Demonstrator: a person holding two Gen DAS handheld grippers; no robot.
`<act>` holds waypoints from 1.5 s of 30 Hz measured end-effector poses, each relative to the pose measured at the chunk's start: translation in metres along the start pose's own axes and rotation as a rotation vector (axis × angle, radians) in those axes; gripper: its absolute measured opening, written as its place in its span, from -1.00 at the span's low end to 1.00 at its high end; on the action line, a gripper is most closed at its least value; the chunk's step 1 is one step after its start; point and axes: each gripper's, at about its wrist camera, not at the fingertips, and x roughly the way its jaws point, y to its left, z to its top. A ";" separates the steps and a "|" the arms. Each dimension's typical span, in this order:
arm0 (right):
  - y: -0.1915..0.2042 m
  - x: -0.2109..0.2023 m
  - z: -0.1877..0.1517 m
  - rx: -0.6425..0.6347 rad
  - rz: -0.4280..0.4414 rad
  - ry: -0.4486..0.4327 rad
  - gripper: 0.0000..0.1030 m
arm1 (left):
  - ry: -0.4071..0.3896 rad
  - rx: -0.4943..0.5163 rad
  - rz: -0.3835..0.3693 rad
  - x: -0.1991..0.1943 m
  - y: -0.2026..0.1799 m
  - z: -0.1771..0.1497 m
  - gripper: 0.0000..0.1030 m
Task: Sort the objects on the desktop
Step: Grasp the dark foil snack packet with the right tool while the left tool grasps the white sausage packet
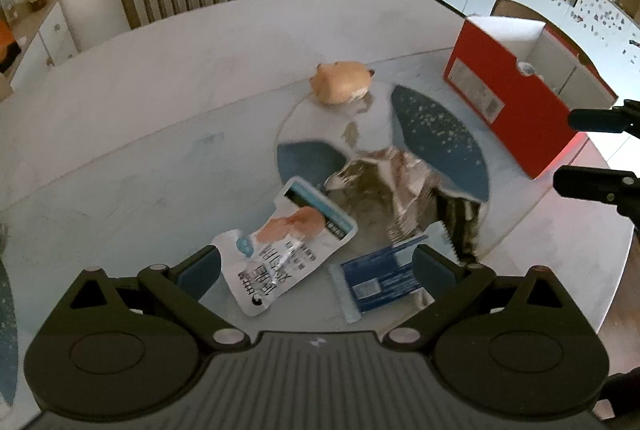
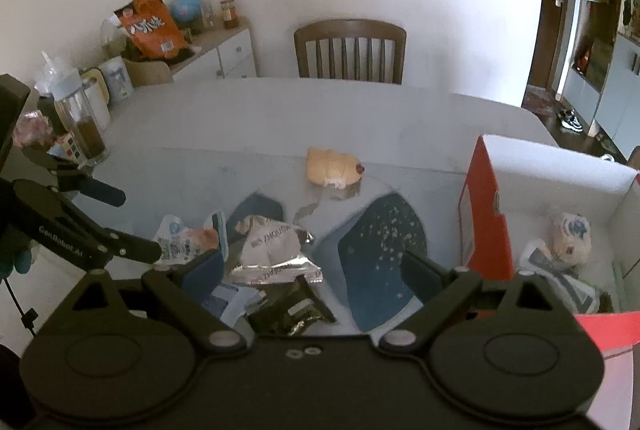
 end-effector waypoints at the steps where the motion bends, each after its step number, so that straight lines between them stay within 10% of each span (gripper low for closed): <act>1: 0.001 0.002 -0.001 0.002 -0.008 0.001 0.86 | 0.003 0.003 -0.003 0.003 0.002 -0.001 0.99; 19: 0.007 0.051 -0.026 0.086 -0.105 0.078 0.86 | 0.000 0.195 -0.053 0.074 0.031 -0.005 0.98; 45: -0.005 0.101 -0.045 0.200 -0.154 0.201 0.63 | -0.009 0.155 -0.036 0.089 0.021 -0.014 0.84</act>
